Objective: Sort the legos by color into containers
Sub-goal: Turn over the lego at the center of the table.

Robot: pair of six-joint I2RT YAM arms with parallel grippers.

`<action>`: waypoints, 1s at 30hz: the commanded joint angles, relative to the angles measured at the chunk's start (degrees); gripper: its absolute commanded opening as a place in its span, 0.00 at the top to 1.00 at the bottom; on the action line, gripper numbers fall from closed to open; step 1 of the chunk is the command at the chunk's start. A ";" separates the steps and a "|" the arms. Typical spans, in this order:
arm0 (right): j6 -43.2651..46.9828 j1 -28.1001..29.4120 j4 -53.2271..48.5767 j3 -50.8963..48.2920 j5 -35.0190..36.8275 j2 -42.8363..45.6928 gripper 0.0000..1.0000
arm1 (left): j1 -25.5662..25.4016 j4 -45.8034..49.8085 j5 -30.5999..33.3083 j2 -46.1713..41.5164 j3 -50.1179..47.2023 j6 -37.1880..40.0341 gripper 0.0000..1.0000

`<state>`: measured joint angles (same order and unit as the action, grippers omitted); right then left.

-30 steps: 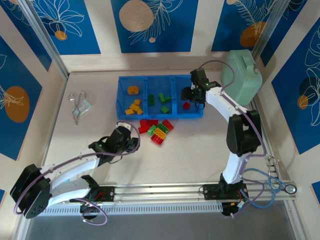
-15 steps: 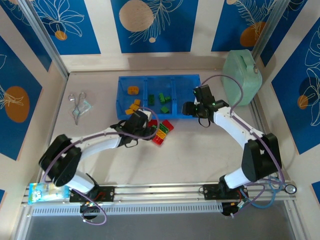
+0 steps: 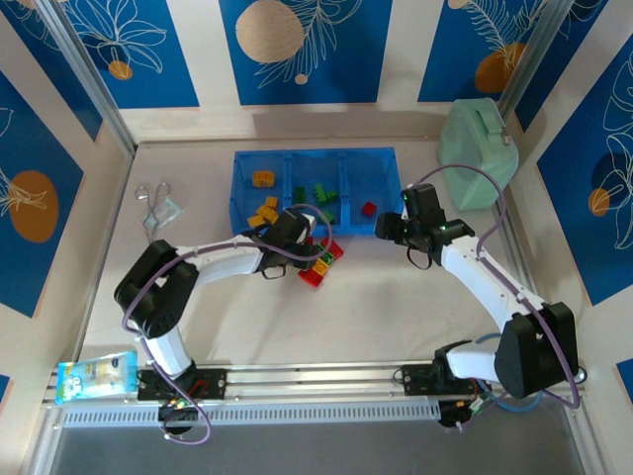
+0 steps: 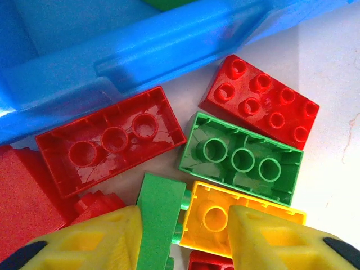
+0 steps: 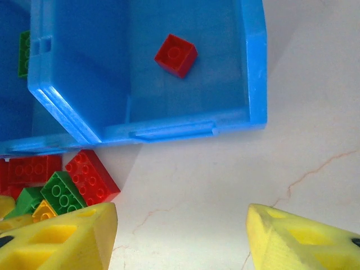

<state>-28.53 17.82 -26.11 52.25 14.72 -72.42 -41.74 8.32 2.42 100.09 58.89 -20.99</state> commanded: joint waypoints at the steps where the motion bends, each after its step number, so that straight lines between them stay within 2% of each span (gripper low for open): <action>1: -1.06 -0.41 1.01 -1.43 -1.49 1.68 0.38 | 0.39 2.30 0.92 0.80 -0.06 0.52 0.55; 9: -1.79 -0.25 1.09 -2.72 -1.83 3.11 0.38 | 0.62 2.91 1.79 1.27 -1.79 -0.10 0.55; 25: -2.45 0.11 1.15 -3.56 -1.93 4.66 0.38 | 0.62 5.36 4.82 -7.69 -9.91 -0.94 0.56; 30: -2.49 0.28 1.50 -2.96 -2.15 3.89 0.38 | 0.65 5.47 4.51 -8.09 -8.95 0.05 0.55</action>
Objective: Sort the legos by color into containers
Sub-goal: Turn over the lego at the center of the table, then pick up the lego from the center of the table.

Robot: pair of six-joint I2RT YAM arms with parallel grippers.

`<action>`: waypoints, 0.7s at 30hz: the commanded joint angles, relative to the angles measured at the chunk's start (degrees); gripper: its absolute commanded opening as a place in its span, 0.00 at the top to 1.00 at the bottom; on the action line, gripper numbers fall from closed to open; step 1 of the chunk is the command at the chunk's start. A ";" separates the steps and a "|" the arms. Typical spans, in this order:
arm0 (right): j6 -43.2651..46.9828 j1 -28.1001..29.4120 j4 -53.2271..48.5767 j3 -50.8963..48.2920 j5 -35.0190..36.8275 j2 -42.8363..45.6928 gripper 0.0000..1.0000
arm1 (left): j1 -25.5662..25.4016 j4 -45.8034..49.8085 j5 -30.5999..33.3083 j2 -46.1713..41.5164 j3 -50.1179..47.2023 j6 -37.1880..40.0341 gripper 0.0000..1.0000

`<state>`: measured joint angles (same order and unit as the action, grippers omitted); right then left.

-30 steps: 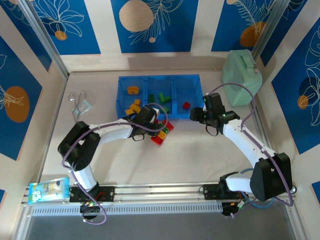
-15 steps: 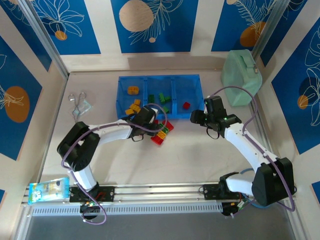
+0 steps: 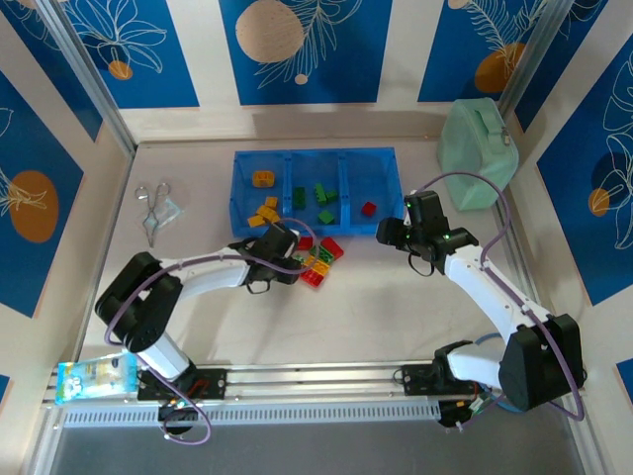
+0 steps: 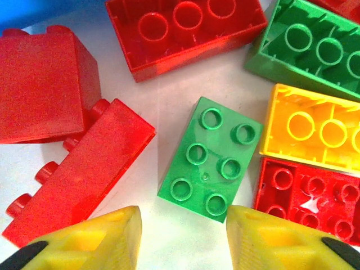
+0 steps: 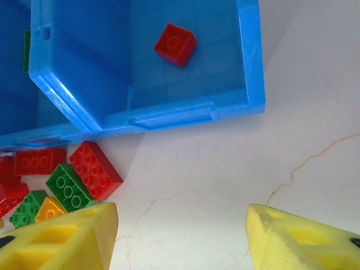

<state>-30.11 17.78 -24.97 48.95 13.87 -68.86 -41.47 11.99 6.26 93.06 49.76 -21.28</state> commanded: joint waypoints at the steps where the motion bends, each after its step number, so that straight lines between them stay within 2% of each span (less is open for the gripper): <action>1: -0.99 0.48 0.28 0.51 -1.33 0.22 0.38 | 0.34 1.35 0.16 -0.96 0.57 0.45 0.55; 12: -0.85 0.76 -0.25 -0.21 -0.25 0.65 0.39 | 0.34 2.19 -1.24 4.68 7.01 3.08 0.51; 21: -1.01 0.33 0.08 -1.14 -0.29 0.81 0.39 | 0.38 1.83 -1.64 6.35 5.78 3.09 0.51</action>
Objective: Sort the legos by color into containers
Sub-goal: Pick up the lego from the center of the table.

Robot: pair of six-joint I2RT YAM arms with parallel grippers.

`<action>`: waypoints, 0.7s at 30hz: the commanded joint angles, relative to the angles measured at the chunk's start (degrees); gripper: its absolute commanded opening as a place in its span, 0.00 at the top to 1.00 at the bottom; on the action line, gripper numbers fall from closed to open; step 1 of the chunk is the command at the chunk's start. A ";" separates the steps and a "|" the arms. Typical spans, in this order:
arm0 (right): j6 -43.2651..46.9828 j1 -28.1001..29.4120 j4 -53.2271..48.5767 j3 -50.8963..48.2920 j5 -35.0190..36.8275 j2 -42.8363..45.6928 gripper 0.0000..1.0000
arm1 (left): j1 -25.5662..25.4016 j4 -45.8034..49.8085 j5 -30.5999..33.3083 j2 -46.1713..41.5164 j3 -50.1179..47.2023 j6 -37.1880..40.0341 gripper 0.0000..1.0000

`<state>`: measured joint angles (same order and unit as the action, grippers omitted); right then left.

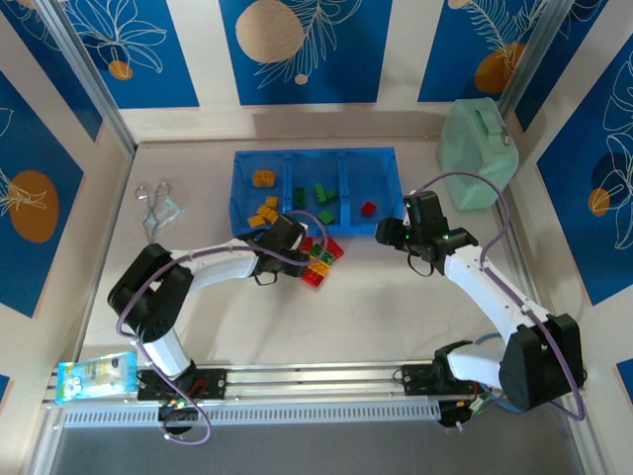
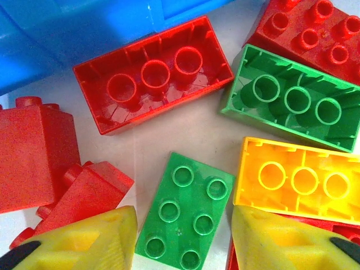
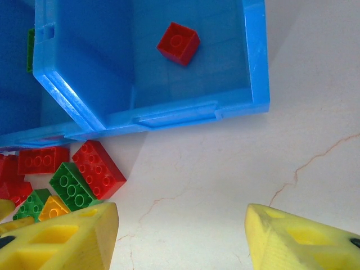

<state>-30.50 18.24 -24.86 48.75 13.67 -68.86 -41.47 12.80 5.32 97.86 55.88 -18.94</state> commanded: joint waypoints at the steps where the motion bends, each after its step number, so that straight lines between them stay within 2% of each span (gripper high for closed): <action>1: -0.66 -0.13 0.07 -0.94 -0.19 0.68 0.39 | 0.43 0.86 -0.57 1.55 -0.71 0.70 0.52; 10: -0.83 -0.09 0.00 -0.92 -0.36 0.61 0.39 | 0.73 -0.21 -1.05 1.21 -3.71 0.05 0.54; 21: -1.01 -0.13 0.01 -1.25 -0.40 0.67 0.39 | 0.71 1.41 -3.04 -0.22 -4.03 1.09 0.50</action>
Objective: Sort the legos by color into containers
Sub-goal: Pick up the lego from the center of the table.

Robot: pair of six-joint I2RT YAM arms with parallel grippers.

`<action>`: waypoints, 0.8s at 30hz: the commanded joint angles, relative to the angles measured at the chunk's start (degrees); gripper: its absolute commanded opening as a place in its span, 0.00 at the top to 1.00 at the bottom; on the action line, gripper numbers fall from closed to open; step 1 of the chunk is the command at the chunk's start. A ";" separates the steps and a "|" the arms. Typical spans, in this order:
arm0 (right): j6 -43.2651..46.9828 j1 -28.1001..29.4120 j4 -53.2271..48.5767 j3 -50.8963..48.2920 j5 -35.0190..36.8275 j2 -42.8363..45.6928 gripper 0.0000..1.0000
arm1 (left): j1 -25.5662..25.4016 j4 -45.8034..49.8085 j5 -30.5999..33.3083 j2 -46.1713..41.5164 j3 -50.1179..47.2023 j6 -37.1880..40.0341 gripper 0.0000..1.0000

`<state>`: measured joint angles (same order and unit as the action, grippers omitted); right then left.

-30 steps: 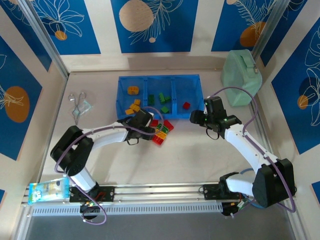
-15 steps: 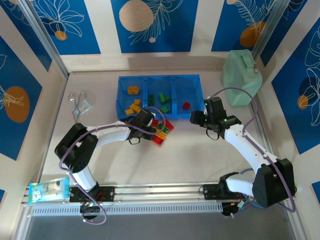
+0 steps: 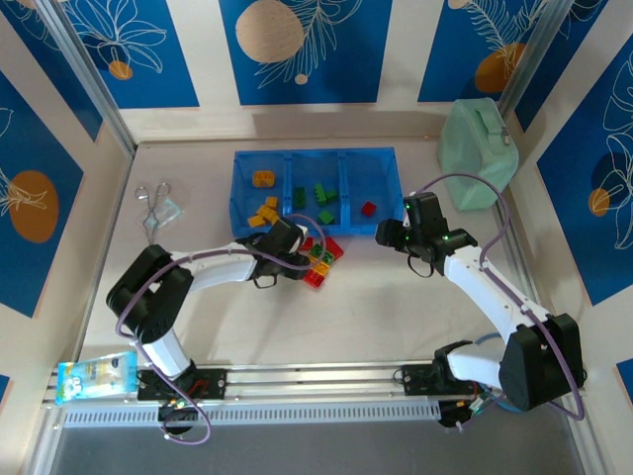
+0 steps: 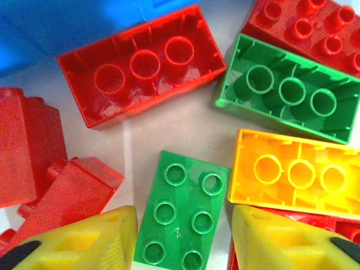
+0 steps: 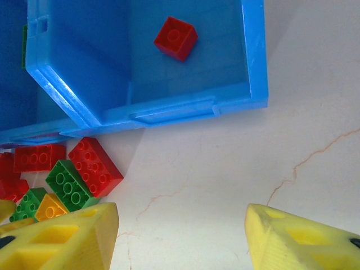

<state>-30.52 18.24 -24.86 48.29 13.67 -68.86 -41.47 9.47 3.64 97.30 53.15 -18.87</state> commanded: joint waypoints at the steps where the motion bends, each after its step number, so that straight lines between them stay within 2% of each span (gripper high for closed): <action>1: -1.02 -0.13 0.00 -0.83 -0.32 0.66 0.39 | 0.69 4.79 -1.14 0.36 -1.20 1.13 0.49; 11: -1.06 -0.22 -0.25 -1.27 0.11 0.88 0.39 | 0.89 6.05 -0.38 5.02 2.88 2.16 0.50; 24: -0.94 -0.88 -0.34 -1.64 -0.21 1.93 0.39 | 0.87 10.69 -0.30 4.46 4.52 3.38 0.62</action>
<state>-30.72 17.76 -24.88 47.11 13.67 -68.75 -41.36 14.04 3.44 101.01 57.78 -16.05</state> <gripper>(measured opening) 0.614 0.390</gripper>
